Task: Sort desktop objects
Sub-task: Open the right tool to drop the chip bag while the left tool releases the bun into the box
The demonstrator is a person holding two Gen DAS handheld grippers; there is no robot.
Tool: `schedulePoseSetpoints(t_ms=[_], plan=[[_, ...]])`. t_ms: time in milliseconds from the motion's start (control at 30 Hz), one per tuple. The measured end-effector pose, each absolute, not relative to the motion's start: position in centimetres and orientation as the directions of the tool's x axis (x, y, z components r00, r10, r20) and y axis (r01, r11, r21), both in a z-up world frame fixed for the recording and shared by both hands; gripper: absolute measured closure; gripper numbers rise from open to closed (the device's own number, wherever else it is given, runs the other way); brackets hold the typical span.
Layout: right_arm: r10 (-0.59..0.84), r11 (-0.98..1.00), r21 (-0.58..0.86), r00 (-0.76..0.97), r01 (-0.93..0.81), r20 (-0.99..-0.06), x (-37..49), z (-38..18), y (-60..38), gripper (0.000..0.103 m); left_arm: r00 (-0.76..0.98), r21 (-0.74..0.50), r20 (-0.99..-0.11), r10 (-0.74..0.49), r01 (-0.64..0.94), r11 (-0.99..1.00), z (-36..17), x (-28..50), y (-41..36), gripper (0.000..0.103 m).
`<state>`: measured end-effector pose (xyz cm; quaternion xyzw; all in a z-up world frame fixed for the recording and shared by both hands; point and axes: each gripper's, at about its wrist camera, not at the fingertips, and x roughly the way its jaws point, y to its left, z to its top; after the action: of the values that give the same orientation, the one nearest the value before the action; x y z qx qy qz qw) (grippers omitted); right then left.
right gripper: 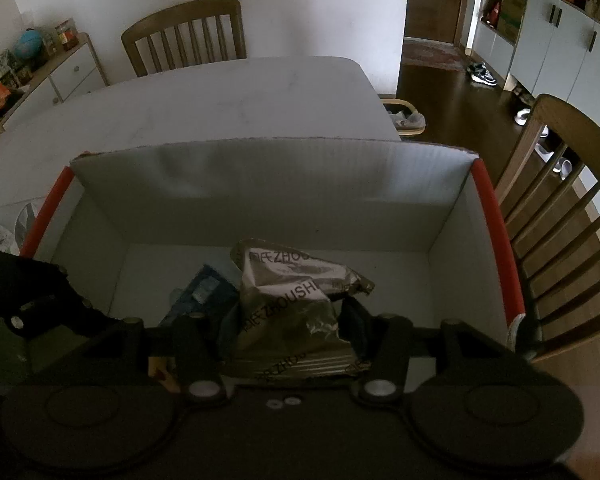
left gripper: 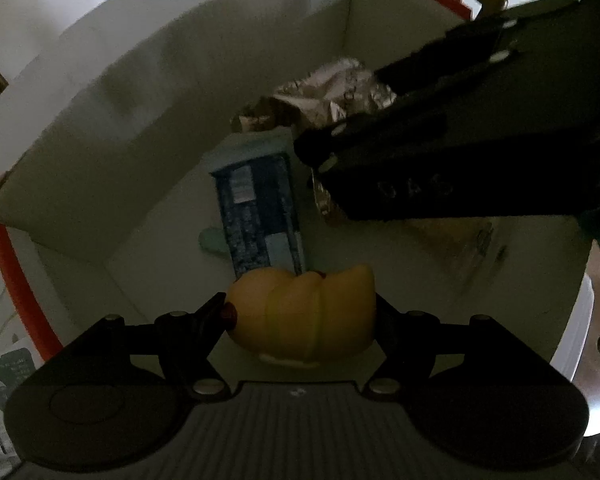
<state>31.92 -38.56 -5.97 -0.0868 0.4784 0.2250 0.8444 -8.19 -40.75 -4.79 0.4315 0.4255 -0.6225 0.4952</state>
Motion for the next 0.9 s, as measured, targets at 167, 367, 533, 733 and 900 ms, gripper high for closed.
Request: schedulePoseSetpoints(t_ms=[167, 367, 533, 733, 900], plan=[[0.295, 0.879, 0.061, 0.440, -0.473, -0.848, 32.0, -5.9, -38.4, 0.048, -0.131, -0.097, -0.967, -0.218, 0.983, -0.159, -4.9, -8.2, -40.7, 0.029], [0.295, 0.873, 0.053, 0.440, -0.484, -0.848, 32.1, -5.9, -38.2, 0.047, -0.135, -0.102, -0.970, -0.200, 0.981, -0.166, -4.7, -8.1, -40.5, 0.028], [0.298, 0.871, 0.055, 0.437, -0.488, -0.849, 32.2, -5.8, -38.3, 0.042, -0.152, -0.120, -0.970, -0.189, 0.978, -0.169, -4.4, -7.9, -40.1, 0.022], [0.308, 0.875, 0.069, 0.443, -0.478, -0.842, 32.1, -5.5, -38.4, 0.037, -0.181, -0.153, -0.964, -0.194, 0.977, -0.152, -3.7, -7.3, -39.3, 0.021], [0.320, 0.879, 0.080, 0.455, -0.471, -0.831, 31.8, -4.6, -38.7, 0.034, -0.191, -0.162, -0.956, -0.223, 0.976, -0.142, -2.7, -6.7, -38.4, 0.020]])
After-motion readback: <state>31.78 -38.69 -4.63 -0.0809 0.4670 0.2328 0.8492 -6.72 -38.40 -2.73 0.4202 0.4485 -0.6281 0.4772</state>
